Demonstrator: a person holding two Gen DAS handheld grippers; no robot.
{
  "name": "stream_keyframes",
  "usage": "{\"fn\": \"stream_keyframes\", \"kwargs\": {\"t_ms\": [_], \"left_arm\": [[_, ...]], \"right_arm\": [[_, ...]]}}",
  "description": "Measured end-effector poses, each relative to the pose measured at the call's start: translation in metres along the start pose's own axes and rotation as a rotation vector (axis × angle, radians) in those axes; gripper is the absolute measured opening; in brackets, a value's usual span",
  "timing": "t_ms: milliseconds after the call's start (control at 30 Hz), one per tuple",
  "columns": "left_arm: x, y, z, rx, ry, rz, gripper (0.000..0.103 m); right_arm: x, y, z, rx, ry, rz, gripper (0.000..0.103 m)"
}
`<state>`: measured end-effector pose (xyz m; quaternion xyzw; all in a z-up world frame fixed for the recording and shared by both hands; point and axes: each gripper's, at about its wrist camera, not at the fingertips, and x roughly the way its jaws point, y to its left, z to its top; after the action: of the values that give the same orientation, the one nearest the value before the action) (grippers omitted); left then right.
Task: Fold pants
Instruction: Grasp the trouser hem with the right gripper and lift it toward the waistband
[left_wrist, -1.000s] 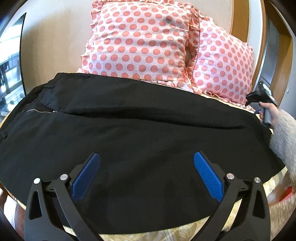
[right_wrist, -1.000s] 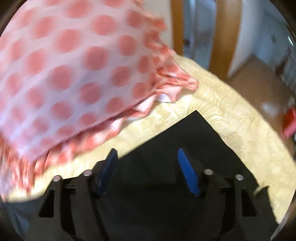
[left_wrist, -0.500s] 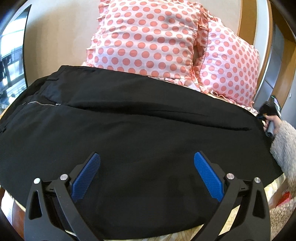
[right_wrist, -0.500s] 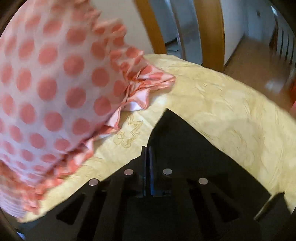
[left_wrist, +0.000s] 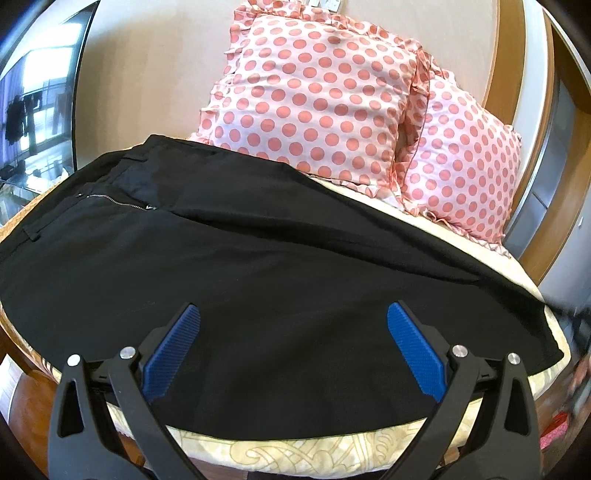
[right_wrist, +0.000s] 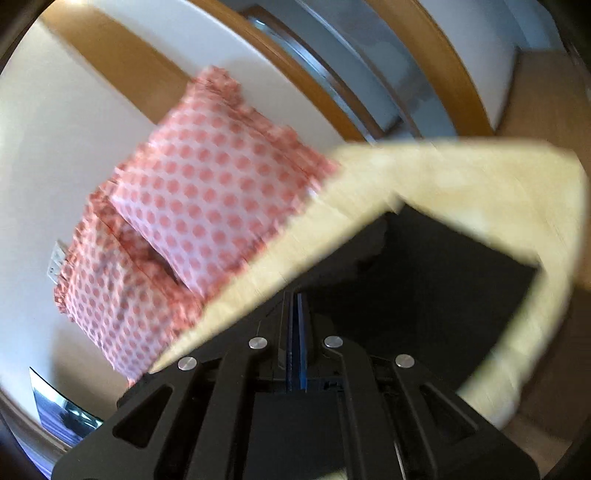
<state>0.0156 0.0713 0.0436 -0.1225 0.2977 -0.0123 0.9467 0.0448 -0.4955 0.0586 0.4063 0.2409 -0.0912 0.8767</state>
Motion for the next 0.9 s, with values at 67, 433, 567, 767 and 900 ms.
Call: {"fn": "stream_keyframes", "kwargs": {"t_ms": [67, 433, 567, 767, 900], "left_arm": [[0.0, -0.001, 0.003, -0.007, 0.004, -0.007, 0.101], [-0.008, 0.019, 0.007, -0.073, -0.011, 0.034, 0.101], [-0.004, 0.018, 0.008, -0.087, 0.002, 0.006, 0.101], [0.001, 0.015, 0.005, -0.098, 0.036, -0.024, 0.101], [0.0, 0.02, 0.004, -0.107, 0.038, -0.012, 0.101]], "right_arm": [[0.003, -0.015, -0.01, 0.03, 0.045, -0.041, 0.002], [0.006, -0.034, -0.018, 0.22, 0.178, 0.031, 0.058], [0.026, -0.003, -0.029, 0.184, 0.288, 0.159, 0.058], [0.09, 0.041, -0.061, 0.176, 0.543, 0.183, 0.059], [0.115, 0.08, -0.074, 0.078, 0.594, 0.111, 0.072]]}}
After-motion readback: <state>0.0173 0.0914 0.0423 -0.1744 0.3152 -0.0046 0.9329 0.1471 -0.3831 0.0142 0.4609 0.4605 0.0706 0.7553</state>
